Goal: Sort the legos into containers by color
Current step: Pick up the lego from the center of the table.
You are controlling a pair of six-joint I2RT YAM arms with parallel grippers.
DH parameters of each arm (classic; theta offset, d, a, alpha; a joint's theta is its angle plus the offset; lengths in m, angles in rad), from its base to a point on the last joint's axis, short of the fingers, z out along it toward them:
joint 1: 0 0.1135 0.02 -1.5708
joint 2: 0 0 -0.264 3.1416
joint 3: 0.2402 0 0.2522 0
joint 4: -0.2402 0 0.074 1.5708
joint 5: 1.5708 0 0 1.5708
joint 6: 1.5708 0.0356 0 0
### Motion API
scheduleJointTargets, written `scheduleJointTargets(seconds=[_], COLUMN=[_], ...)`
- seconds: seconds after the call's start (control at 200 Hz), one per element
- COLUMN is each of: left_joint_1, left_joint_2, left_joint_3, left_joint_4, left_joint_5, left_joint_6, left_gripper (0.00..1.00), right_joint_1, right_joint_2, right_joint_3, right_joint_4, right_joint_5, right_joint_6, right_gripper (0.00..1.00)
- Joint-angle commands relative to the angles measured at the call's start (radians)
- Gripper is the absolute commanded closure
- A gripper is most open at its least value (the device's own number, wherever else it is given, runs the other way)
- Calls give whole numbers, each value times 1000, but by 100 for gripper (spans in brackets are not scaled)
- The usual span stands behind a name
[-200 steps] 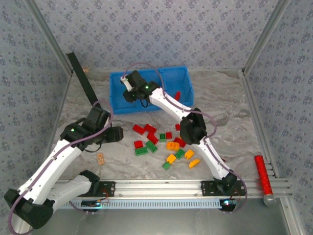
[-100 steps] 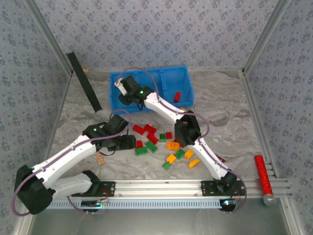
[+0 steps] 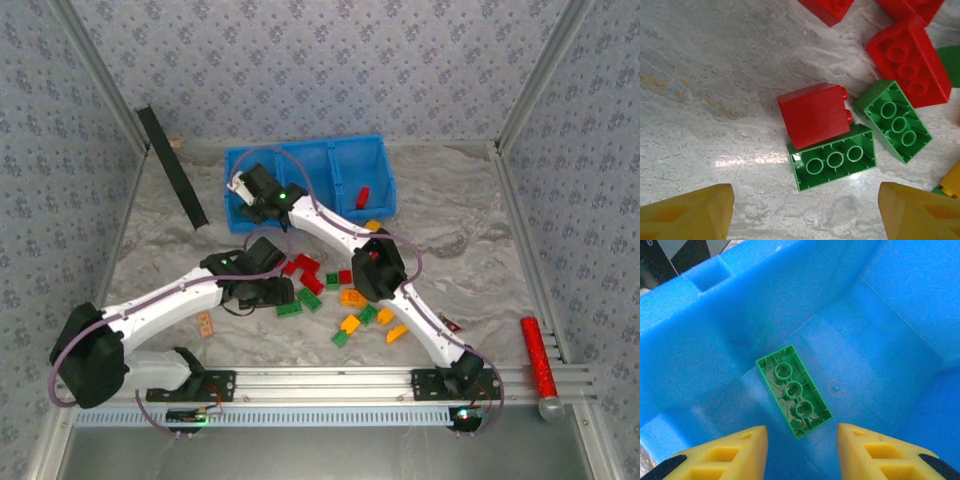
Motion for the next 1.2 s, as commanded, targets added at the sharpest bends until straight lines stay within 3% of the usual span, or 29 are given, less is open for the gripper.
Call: scheduleJointTargets(seconds=[0.0, 0.43, 0.67, 0.755, 0.915, 1.039, 1.194], left_joint_1=[-5, -4, -5, -4, -1, 4, 21], left_joint_2=[23, 151, 218, 242, 290, 314, 331], left_joint_3=[-8, 0, 4, 11, 22, 26, 35], left_joint_4=[40, 153, 191, 203, 220, 224, 225], left_joint_5=[-42, -56, -86, -85, -80, -73, -64], left_joint_6=[-31, -55, -64, -64, -59, -46, -17], left_gripper=[24, 25, 26, 28, 35, 40, 55], right_joint_1=[-1, 1, -12, -22, -59, -74, -71], right_joint_2=[-29, -264, -390, -495, -786, -1016, -1279], right_joint_3=[-39, -151, -244, -390, -824, -1100, -1387], right_joint_4=[-24, -3, -46, -34, 76, 45, -59], right_joint_5=[33, -61, -49, -9, 61, 125, 141], right_joint_6=[-28, -10, 15, 57, 163, 284, 447], right_gripper=[57, 53, 50, 49, 47, 46, 45])
